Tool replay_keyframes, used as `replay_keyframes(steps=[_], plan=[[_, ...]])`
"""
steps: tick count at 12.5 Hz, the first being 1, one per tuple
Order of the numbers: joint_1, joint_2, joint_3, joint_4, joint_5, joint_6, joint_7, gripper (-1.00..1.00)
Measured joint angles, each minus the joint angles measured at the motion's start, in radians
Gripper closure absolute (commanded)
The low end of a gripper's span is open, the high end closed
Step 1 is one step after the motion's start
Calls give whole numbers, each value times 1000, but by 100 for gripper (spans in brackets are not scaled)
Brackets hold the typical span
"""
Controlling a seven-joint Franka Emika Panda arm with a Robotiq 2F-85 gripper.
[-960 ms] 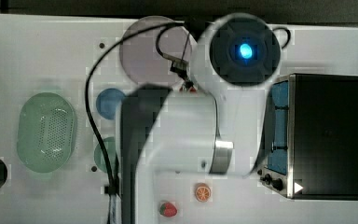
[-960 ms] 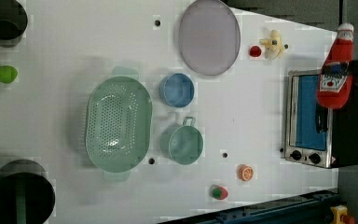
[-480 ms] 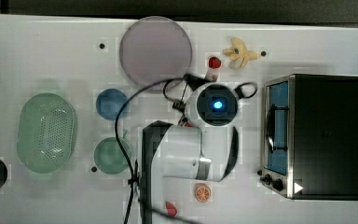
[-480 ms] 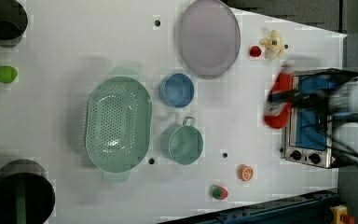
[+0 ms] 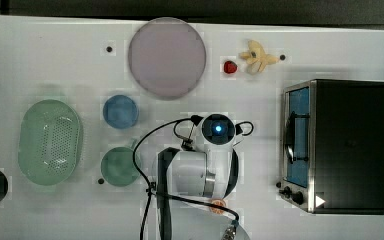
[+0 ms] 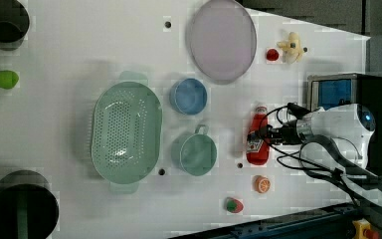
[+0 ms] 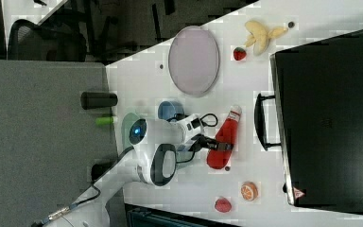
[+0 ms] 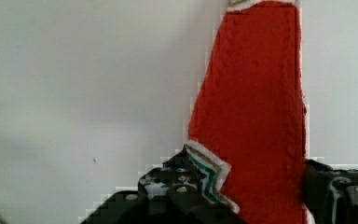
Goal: Pick ketchup from plate and place it on table.
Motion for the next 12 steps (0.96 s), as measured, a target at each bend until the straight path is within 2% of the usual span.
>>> replay_keyframes(steps=[1, 4, 5, 9, 12], plan=[[4, 1, -5, 10, 0, 23, 0, -25], [3, -3, -1, 39, 4, 87, 1, -90], [6, -16, 0, 45, 4, 87, 1, -100], [11, -159, 20, 64, -2, 85, 7, -100], [11, -263, 47, 191, -3, -79, 107, -100]])
